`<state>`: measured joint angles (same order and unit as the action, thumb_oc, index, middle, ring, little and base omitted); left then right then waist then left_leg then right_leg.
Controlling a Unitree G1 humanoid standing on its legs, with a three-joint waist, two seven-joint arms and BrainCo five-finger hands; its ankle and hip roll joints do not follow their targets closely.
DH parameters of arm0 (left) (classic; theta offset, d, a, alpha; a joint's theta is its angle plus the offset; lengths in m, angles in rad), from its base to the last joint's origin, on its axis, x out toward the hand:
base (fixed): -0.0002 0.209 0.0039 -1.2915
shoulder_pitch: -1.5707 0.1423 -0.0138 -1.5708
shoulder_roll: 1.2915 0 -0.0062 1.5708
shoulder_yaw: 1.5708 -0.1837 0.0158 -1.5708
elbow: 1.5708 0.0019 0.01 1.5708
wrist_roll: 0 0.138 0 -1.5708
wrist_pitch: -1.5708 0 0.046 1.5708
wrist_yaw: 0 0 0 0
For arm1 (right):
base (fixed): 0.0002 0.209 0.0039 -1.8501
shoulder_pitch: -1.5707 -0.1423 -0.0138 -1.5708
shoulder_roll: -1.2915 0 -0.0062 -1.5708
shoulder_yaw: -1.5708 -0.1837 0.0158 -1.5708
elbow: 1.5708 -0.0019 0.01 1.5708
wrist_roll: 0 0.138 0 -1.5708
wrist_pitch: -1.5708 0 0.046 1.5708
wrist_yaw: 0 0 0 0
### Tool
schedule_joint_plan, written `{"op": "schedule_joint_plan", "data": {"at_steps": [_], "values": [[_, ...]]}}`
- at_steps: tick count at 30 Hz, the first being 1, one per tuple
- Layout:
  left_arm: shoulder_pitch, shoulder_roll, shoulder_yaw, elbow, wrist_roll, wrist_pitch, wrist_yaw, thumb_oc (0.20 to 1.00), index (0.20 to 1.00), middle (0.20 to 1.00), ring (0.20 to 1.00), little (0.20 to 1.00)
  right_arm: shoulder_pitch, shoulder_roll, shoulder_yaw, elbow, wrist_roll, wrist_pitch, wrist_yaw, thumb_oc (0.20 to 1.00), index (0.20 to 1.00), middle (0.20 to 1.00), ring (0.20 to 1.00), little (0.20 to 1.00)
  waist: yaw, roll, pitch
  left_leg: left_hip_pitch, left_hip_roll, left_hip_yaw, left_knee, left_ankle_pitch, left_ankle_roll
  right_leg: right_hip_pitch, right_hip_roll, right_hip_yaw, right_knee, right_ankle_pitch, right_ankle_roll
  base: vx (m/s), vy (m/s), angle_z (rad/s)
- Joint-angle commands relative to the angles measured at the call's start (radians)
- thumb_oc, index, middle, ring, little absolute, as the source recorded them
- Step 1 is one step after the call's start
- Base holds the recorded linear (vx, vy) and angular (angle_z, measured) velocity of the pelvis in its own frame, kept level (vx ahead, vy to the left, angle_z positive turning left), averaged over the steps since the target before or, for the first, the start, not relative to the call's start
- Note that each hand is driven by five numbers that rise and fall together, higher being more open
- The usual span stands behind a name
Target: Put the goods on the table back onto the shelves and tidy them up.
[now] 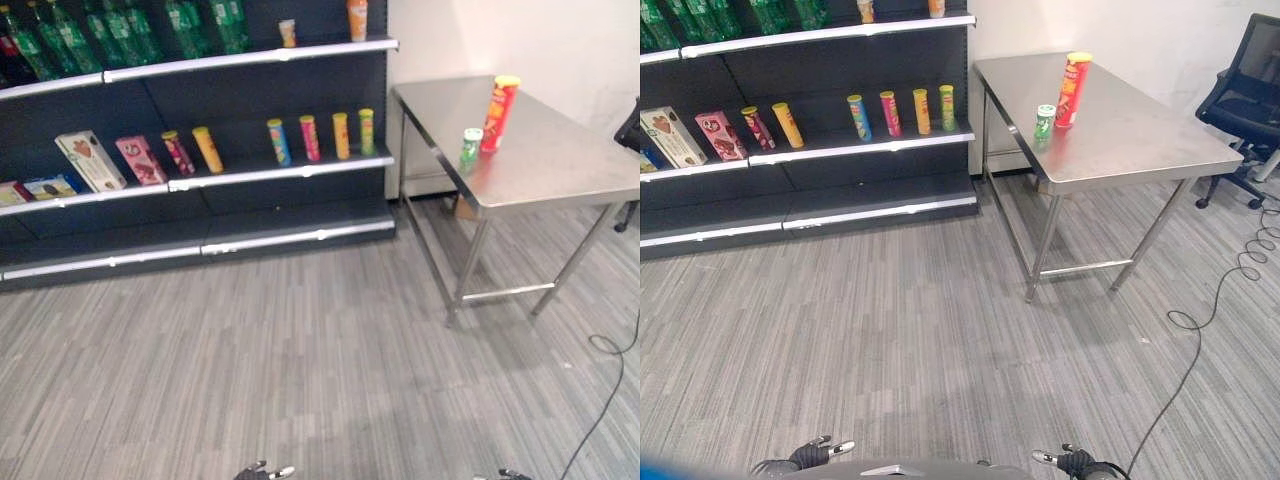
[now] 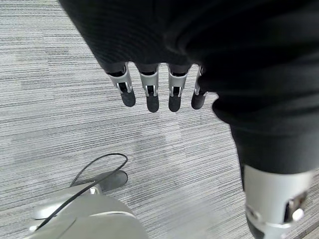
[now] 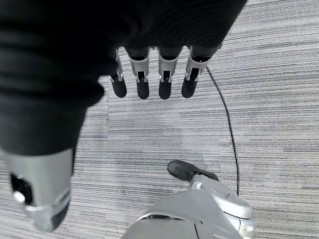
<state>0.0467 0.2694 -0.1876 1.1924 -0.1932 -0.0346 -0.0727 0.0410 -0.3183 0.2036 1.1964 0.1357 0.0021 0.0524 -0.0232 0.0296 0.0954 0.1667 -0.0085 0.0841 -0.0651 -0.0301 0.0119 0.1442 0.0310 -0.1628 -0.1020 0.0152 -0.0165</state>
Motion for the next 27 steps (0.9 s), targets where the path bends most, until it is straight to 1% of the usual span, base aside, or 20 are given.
{"op": "schedule_joint_plan", "data": {"at_steps": [1,15,27], "values": [[-0.043,0.008,0.018,0.044,-0.004,-0.014,0.010,1.000,1.000,1.000,1.000,1.000,-0.055,-0.031,0.045,0.020,0.002,-0.020,-0.004,1.000,1.000,1.000,1.000,1.000,-0.002,-0.057,-0.006,-0.015,0.039,-0.036,0.025,-0.054,-0.063,0.030,-0.093,-0.016,0.043,-0.123,0.116,0.00,0.000,0.00],[-0.049,0.013,-0.006,0.054,0.042,-0.015,0.004,1.000,1.000,1.000,1.000,1.000,-0.072,-0.035,0.084,0.019,-0.044,-0.016,0.003,1.000,1.000,1.000,1.000,1.000,0.007,-0.069,-0.010,-0.016,0.039,-0.033,0.027,-0.058,-0.060,0.026,-0.095,-0.013,0.050,-0.121,0.119,0.00,0.000,0.00],[-0.053,0.011,-0.011,0.052,0.051,-0.015,0.004,1.000,1.000,1.000,1.000,1.000,-0.078,-0.029,0.100,0.012,-0.056,-0.017,0.001,1.000,1.000,1.000,1.000,1.000,0.007,-0.064,-0.012,-0.009,0.040,-0.035,0.023,-0.056,-0.061,0.033,-0.095,-0.013,0.048,-0.124,0.117,0.00,0.000,0.00]]}}
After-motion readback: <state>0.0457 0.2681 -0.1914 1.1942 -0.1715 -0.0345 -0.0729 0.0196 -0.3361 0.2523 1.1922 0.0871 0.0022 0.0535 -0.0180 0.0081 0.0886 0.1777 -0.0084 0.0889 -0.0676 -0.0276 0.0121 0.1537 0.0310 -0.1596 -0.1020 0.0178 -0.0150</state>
